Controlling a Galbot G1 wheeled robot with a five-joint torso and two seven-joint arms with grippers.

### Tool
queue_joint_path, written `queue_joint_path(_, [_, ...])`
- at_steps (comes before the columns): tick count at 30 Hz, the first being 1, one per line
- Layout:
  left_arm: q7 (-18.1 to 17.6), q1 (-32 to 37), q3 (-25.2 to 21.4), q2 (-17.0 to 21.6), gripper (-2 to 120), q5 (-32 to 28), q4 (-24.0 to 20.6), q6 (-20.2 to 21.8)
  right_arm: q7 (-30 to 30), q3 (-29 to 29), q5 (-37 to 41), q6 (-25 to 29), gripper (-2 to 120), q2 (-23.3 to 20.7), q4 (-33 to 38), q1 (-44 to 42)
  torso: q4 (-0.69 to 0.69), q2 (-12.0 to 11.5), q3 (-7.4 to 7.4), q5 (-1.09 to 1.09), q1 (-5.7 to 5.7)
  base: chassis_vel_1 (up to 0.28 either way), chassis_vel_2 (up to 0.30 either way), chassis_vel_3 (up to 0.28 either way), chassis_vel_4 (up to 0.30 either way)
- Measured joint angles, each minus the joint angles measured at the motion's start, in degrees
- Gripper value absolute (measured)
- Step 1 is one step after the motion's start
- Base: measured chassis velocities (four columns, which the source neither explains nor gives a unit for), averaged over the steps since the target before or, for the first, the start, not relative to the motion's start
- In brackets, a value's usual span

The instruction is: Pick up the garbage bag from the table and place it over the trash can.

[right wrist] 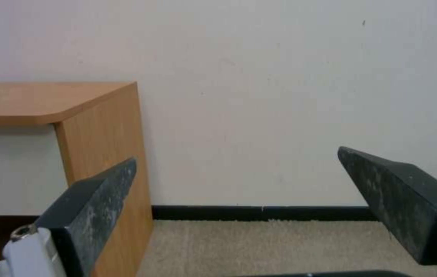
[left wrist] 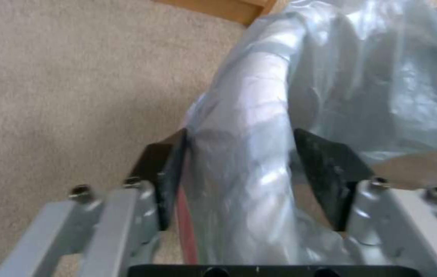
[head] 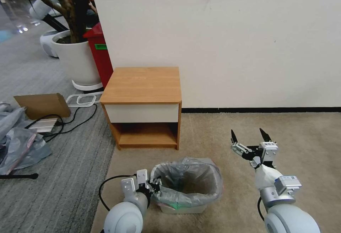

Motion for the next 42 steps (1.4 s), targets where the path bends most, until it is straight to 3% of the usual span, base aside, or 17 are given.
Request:
queue_joint_path(8, [-0.08, 1.81, -0.71, 0.41, 92, 0.79, -4.08, 0.03, -0.2, -0.53, 0.85, -1.25, 100, -0.05, -0.08, 0.03, 0.0, 0.0, 0.0, 0.02, 0.0, 0.0, 0.0, 0.0, 0.0])
queue_joint_path(13, [1.06, 2.81, -2.28, 0.59, 99, 2.61, -6.6, -0.27, -0.32, -0.13, 1.97, -1.06, 100, 0.28, -0.34, -1.37, 0.0, 0.0, 0.0, 0.02, 0.0, 0.0, 0.0, 0.0, 0.0])
queue_joint_path(14, [4.52, 3.83, -3.89, 0.85, 100, 7.29, -6.75, -2.12, -0.84, 0.31, 2.42, -0.41, 100, 0.43, -0.35, -2.61, 0.0, 0.0, -0.01, 0.02, 0.0, 0.0, 0.0, 0.0, 0.0])
queue_joint_path(15, [4.52, 3.83, -3.89, 0.85, 100, 7.29, -6.75, -2.12, -0.84, 0.31, 2.42, -0.41, 100, 0.43, -0.35, -2.61, 0.0, 0.0, -0.01, 0.02, 0.0, 0.0, 0.0, 0.0, 0.0])
queue_joint_path(16, [7.29, 4.5, -5.03, 0.97, 100, 10.29, -6.56, -3.51, -1.15, 0.61, 2.57, -0.1, 100, 0.52, -0.36, -3.26, 0.0, 0.0, 0.0, 0.02, 0.0, 0.0, 0.0, 0.0, 0.0])
queue_joint_path(18, [17.44, 7.43, -10.09, 1.12, 100, 22.71, -4.79, -9.87, -1.81, 1.33, 2.67, 0.58, 100, 0.97, -0.44, -5.14, 0.01, 0.0, 0.0, 0.01, 0.0, 0.0, 0.0, 0.0, 0.0])
queue_joint_path(19, [17.44, 7.43, -10.09, 1.12, 100, 22.71, -4.79, -9.87, -1.81, 1.33, 2.67, 0.58, 100, 0.97, -0.44, -5.14, 0.01, 0.0, 0.0, 0.01, 0.0, 0.0, 0.0, 0.0, 0.0])
queue_joint_path(22, [24.56, 10.31, -15.5, 1.02, 100, 35.48, -2.64, -20.66, -2.15, 1.7, 2.57, 2.2, 100, 2.17, -1.0, -6.15, 0.01, 0.0, -0.01, 0.01, 0.0, 0.0, 0.0, 0.0, 0.0])
queue_joint_path(24, [26.05, 10.89, -16.97, 0.68, 100, 37.94, -2.26, -23.14, -2.33, 1.7, 2.55, 2.49, 100, 2.48, -1.08, -6.22, 0.01, 0.0, -0.01, 0.02, 0.0, 0.0, 0.0, 0.0, 0.0])
queue_joint_path(27, [32.37, 12.64, -21.98, -0.96, 100, 44.53, -1.6, -29.06, -2.71, 1.47, 2.42, 2.87, 100, 3.01, -1.67, -5.84, 0.01, 0.0, -0.01, 0.01, 0.0, 0.0, 0.0, 0.0, 0.0])
queue_joint_path(28, [32.37, 12.64, -21.98, -0.96, 100, 44.53, -1.6, -29.06, -2.71, 1.47, 2.42, 2.87, 100, 3.01, -1.67, -5.84, 0.01, 0.0, -0.01, 0.01, 0.0, 0.0, 0.0, 0.0, 0.0])
queue_joint_path(31, [38.41, 14.78, -27.41, -2.53, 100, 48.08, -2.17, -31.03, -2.76, 1.49, 2.22, 2.89, 100, 3.32, -1.9, -5.32, 0.01, 0.0, -0.01, 0.01, 0.0, 0.0, 0.0, 0.0, 0.0])
queue_joint_path(33, [39.66, 16.71, -30.59, -3.3, 100, 48.06, -3.48, -30.98, -2.83, 1.67, 2.07, 2.99, 100, 3.51, -1.8, -5.38, 0.01, 0.0, -0.01, 0.03, 0.0, 0.0, 0.0, 0.0, 0.0])
queue_joint_path(42, [39.94, 22.93, -34.75, -5.58, 100, 43.54, -6.39, -30.06, -3.13, 1.38, 0.77, 4.88, 100, 4.84, -1.99, -6.58, 0.01, 0.0, -0.01, 0.02, 0.0, 0.0, 0.0, 0.0, 0.0])
